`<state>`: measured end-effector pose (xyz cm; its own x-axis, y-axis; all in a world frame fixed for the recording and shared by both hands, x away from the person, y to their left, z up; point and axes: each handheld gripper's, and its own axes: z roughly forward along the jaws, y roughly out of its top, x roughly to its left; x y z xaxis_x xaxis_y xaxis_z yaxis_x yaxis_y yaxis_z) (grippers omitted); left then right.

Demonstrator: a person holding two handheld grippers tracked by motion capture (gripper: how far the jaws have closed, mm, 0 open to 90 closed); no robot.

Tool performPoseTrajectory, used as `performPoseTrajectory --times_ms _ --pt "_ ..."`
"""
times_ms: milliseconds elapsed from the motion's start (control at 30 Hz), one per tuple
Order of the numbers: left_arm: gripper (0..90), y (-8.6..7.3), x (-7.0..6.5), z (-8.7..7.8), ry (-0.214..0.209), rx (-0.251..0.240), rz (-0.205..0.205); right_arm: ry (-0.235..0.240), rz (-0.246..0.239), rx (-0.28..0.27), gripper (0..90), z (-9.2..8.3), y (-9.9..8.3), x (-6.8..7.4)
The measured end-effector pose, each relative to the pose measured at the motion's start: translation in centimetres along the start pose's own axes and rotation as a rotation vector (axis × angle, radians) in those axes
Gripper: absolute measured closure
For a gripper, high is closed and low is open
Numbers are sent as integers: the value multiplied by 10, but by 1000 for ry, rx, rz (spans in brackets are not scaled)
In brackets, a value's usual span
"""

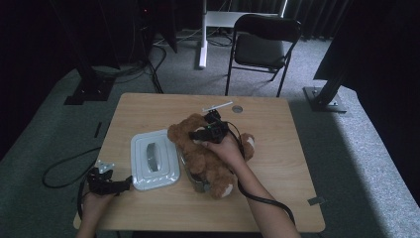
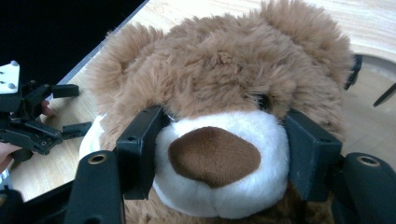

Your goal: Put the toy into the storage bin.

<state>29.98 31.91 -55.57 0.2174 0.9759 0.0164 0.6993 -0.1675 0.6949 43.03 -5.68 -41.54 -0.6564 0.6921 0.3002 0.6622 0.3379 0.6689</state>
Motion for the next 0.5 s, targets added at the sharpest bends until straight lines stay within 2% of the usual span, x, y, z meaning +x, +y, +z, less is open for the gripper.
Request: performPoseTrajectory --times_ms 100,167,300,400,500 --pt "6 0 0 0 0 0 0 -6 4 24 356 4 -2 -2" --pt "5 0 0 0 1 1 1 -24 -18 71 360 11 -2 0" --pt "5 0 0 0 1 1 1 -92 -67 177 354 33 -5 7" --pt "6 0 0 0 1 1 1 -93 -66 257 347 52 -8 8" --pt "6 0 0 0 1 1 1 -90 -66 260 343 56 -7 10"
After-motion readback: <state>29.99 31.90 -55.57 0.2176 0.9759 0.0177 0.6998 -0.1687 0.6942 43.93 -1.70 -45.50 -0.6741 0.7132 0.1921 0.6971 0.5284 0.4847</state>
